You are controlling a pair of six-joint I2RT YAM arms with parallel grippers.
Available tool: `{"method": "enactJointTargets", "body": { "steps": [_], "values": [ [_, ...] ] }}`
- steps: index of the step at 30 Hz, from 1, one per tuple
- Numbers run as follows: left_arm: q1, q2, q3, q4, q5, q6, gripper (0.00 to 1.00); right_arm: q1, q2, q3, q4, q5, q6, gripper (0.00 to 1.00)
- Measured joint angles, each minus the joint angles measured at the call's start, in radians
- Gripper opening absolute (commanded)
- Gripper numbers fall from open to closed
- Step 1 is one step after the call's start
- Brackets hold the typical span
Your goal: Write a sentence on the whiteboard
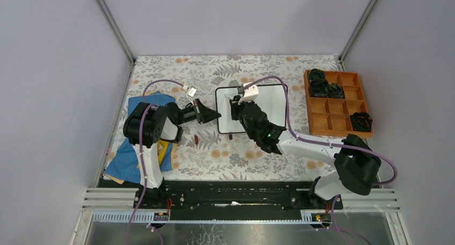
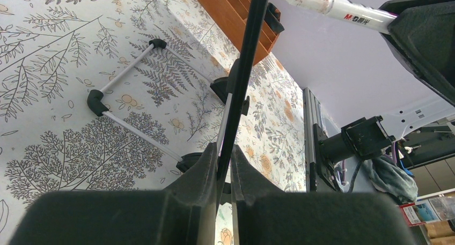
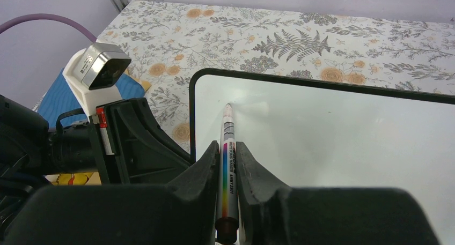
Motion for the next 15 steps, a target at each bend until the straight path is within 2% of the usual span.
{"method": "enactJointTargets", "body": {
  "steps": [15],
  "values": [
    [0.0, 0.0, 0.0, 0.0, -0.01, 0.0, 0.0, 0.005, -0.019, -0.066, -0.002, -0.006, 0.042, 0.0]
  ]
}}
